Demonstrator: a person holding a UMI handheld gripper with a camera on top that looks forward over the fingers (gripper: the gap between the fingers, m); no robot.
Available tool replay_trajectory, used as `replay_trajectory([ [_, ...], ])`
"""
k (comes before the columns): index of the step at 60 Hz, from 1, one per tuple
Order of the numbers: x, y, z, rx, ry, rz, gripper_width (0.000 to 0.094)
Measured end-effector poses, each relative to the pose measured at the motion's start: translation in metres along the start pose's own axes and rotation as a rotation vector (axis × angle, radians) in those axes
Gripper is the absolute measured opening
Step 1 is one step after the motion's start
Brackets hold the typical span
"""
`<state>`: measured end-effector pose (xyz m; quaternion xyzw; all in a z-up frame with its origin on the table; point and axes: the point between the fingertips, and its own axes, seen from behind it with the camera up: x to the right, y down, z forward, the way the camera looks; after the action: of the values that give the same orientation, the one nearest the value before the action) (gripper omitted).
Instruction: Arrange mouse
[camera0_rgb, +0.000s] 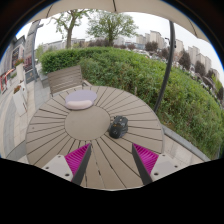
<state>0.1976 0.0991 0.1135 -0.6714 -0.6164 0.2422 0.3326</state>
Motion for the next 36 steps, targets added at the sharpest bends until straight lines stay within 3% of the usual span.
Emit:
replay_trajectory([
  [17,0.007,-0.011,0.106,0.036,0.035,0.03,0.0837],
  [36,0.017,-0.017,0.202,-0.02,0.075,0.079,0.0861],
])
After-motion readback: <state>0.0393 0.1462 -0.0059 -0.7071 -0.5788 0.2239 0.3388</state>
